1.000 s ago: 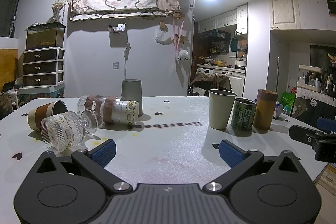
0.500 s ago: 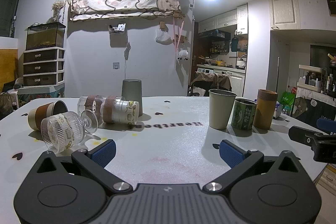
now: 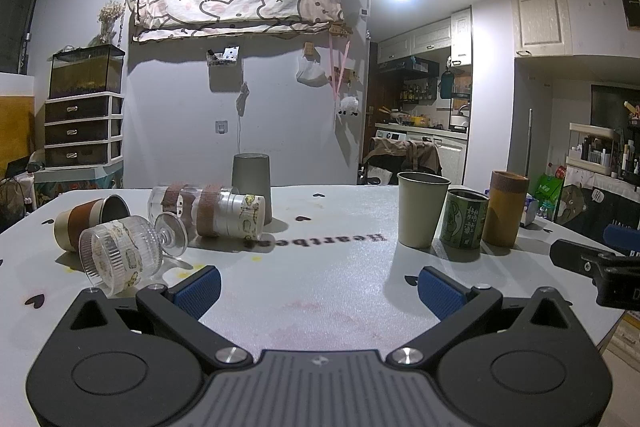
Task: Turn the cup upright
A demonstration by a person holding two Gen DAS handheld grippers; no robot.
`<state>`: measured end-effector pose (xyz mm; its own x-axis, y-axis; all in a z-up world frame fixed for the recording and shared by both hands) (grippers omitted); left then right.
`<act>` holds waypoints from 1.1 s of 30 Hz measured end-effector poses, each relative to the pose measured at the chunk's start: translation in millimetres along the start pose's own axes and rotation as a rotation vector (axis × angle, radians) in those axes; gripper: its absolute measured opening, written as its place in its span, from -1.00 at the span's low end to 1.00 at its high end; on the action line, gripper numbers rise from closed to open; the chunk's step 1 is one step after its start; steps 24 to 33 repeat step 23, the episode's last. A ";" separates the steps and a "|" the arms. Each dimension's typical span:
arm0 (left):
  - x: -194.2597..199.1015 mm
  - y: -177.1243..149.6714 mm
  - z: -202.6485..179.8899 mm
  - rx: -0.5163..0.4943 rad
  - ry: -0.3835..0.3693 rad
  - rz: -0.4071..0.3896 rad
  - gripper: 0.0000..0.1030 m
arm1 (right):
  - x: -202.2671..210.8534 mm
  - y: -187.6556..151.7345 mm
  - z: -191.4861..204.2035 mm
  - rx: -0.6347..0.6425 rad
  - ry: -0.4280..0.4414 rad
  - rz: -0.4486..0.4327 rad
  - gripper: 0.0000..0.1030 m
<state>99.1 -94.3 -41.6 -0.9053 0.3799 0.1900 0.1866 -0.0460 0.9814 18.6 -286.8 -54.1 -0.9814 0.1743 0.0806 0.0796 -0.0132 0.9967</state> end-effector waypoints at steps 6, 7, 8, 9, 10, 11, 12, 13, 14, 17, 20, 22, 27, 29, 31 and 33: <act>0.0 0.0 -0.1 -0.001 0.000 0.000 1.00 | -0.2 0.8 0.7 0.001 0.000 0.000 1.00; 0.0 -0.1 -0.1 -0.001 0.000 0.000 1.00 | -0.2 0.8 0.6 0.001 0.000 0.000 1.00; 0.0 -0.1 -0.1 -0.001 0.000 0.000 1.00 | -0.2 0.9 0.7 0.001 0.000 0.000 1.00; 0.0 -0.1 -0.1 -0.001 0.000 0.000 1.00 | -0.2 0.9 0.6 0.001 0.000 0.000 1.00; 0.1 -0.2 -0.2 -0.001 0.000 0.000 1.00 | -0.2 0.9 0.6 0.000 0.001 0.000 1.00; 0.2 0.0 -0.1 -0.001 0.000 0.000 1.00 | -0.2 0.8 0.7 0.000 0.000 0.001 1.00; 0.1 -0.1 -0.1 -0.001 0.000 0.000 1.00 | -0.2 0.7 0.7 0.000 0.000 0.001 1.00; 0.2 0.1 -0.2 -0.002 0.001 0.000 1.00 | -0.6 1.2 0.1 -0.001 -0.001 0.002 1.00; 0.1 -0.2 -0.2 -0.002 0.000 0.000 1.00 | -0.8 1.9 -0.9 -0.001 -0.002 0.002 1.00; 0.1 -0.3 -0.2 -0.002 0.000 0.000 1.00 | -0.9 1.9 -0.9 -0.001 -0.002 0.001 1.00; 0.2 -0.4 -0.3 -0.002 0.000 0.001 1.00 | -1.0 1.5 -1.4 -0.001 -0.003 0.002 1.00; 0.2 -0.3 -0.3 -0.002 0.000 0.000 1.00 | -0.9 2.2 -2.2 -0.002 -0.003 0.002 1.00; 0.2 -0.2 -0.3 -0.002 0.000 0.000 1.00 | -0.9 2.0 -2.8 -0.002 -0.004 0.003 1.00; 0.2 -0.2 -0.3 -0.002 0.000 0.000 1.00 | -0.9 2.0 -2.8 -0.002 -0.004 0.003 1.00; 0.2 -0.2 -0.3 -0.002 0.000 0.000 1.00 | -0.9 2.0 -2.8 -0.002 -0.004 0.003 1.00; 0.2 -0.2 -0.3 -0.002 0.000 0.000 1.00 | -0.9 2.0 -2.8 -0.002 -0.004 0.003 1.00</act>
Point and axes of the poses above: each gripper's, at about its wrist camera, not at the fingertips, and x roughly against the way its jaws point, z to its left, y to its top, the point moved 8 cm from there along -x, roughly the way its jaws point, and after that the axes turned 4 degrees about -z, right-handed, at the moved point
